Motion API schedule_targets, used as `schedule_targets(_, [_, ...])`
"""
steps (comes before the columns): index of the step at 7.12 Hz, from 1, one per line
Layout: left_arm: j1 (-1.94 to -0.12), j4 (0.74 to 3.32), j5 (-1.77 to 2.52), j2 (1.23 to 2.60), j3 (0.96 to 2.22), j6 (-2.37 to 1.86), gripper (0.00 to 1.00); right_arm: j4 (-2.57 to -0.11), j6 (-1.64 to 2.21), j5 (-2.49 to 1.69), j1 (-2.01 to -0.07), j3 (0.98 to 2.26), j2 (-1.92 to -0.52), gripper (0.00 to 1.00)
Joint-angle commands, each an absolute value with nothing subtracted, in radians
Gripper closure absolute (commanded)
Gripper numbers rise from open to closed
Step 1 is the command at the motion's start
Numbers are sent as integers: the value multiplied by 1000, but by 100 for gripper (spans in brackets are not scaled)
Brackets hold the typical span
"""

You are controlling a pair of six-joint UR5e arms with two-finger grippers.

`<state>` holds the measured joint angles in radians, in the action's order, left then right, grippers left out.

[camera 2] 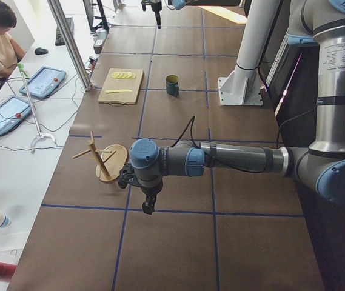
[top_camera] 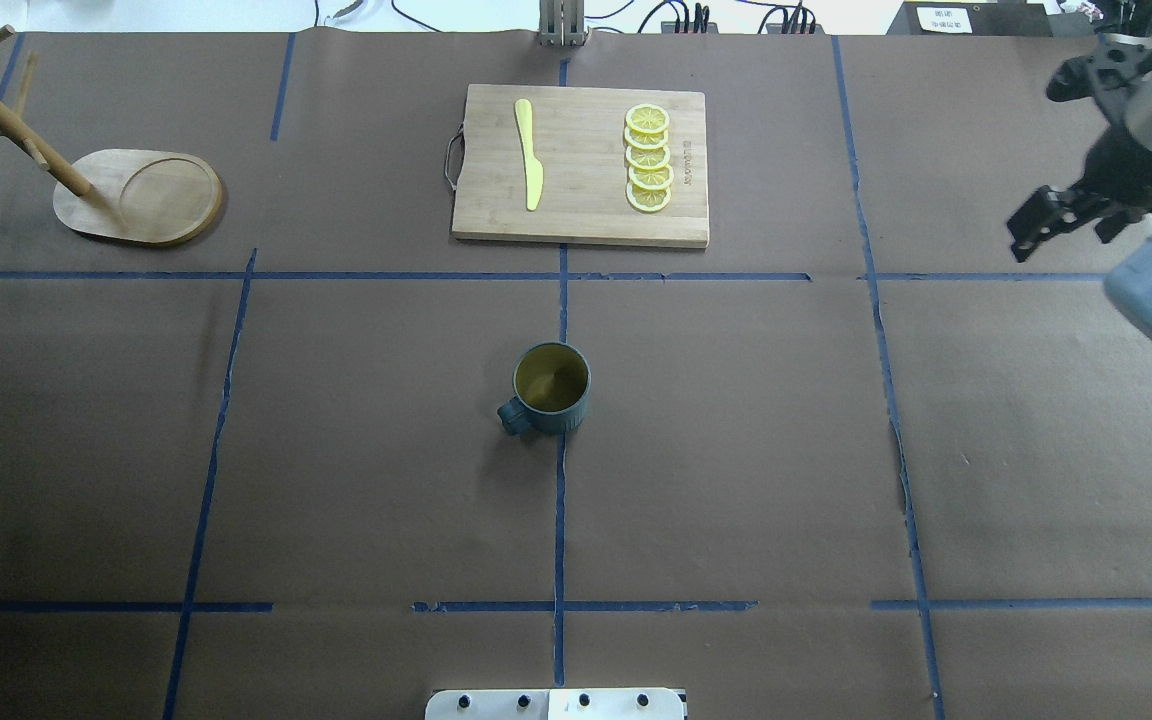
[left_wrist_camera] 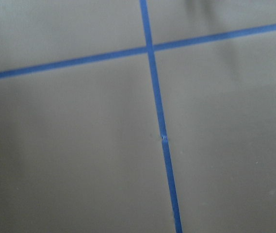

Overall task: Hang cup on storage rack
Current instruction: 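Open the right gripper and withdraw the right arm from the mug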

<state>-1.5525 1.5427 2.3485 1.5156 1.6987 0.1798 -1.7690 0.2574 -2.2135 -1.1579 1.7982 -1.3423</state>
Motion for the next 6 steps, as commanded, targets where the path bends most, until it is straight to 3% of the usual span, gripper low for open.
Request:
schedule_targets(1, [-1542,1562,2353,1563,1690,103,0,-1769,-52,-2265,-1312,1801,-1500,0])
schedule_targets(4, [-1525,1601,2356,1569,1722,37,0,-1741,-189,-2266,-1474,1840,-1702,0])
schedule_targets(6, [-1381,1813,2451,1566,1744,34,0,-1721,-155,-2269,-1494,1865,-1718,0])
